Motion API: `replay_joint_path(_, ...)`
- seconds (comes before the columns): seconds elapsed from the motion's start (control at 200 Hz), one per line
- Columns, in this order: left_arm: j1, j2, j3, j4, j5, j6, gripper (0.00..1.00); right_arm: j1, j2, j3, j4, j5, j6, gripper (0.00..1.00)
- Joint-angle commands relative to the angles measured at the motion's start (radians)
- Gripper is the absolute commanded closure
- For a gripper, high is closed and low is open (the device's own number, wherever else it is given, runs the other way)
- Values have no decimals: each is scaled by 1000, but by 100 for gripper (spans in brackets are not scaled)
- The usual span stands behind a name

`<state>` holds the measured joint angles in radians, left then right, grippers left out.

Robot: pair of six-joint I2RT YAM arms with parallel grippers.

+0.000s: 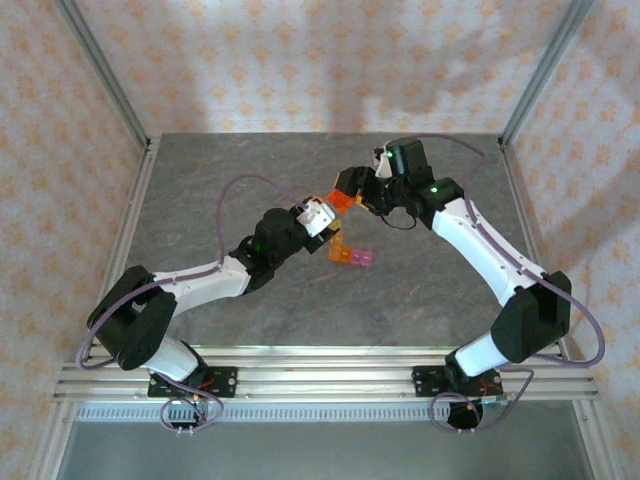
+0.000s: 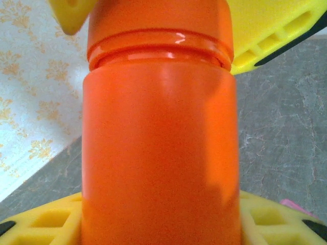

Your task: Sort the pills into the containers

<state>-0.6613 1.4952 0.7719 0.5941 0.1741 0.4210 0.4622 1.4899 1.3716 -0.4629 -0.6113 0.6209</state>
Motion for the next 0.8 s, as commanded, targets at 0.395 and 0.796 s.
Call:
replay_joint_path(0.395, -9, 3, 36, 37, -28, 1, 100, 7, -11, -24, 41, -28, 5, 56)
replay_joint_path(0.796, 68, -106, -23, -5, 270, -225, 100, -63, -62, -21, 123, -76, -331, 63)
